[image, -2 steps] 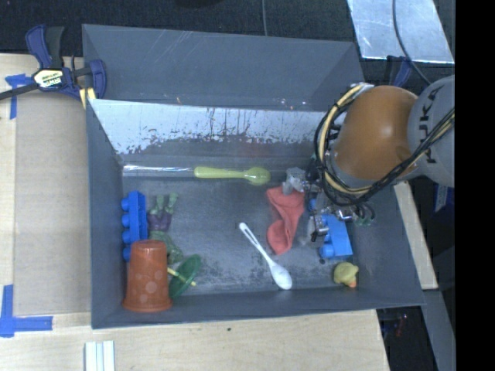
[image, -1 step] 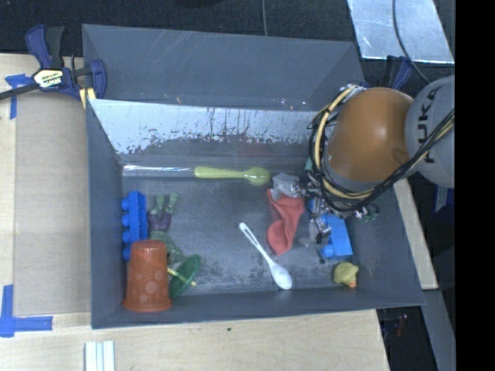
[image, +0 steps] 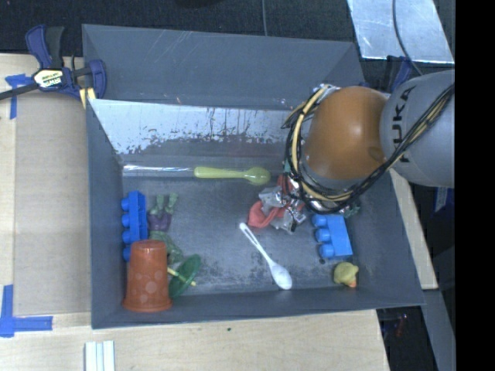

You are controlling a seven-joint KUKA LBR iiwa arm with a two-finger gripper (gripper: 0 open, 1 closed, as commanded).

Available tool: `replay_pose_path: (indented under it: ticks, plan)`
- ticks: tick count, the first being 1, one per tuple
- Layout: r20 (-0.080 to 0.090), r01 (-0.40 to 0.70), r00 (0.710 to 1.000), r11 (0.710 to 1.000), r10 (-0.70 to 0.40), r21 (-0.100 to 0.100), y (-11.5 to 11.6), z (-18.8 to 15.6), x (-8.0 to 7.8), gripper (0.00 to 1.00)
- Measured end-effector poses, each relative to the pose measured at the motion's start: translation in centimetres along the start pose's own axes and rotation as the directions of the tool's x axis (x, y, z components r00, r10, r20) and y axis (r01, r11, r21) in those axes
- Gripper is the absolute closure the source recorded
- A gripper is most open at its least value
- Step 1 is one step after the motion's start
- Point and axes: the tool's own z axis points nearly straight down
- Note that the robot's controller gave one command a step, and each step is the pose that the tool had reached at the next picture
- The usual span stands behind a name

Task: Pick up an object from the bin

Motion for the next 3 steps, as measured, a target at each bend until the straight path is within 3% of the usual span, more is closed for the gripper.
replay_pose_path:
  ticks: [1, 2, 3]
  plan:
    - [0.0, 0.0, 1.0, 1.0, 0.0, 0.0, 0.0, 0.0, 0.0, 1.0]
    - [-0.003, -0.002, 1.0, 1.0, 0.002, -0.002, -0.2, -6.6, -0.9, 1.0]
    - [0.0, 0.063, 0.998, 0.998, -0.063, -0.003, 4.7, -13.0, -1.3, 1.0]
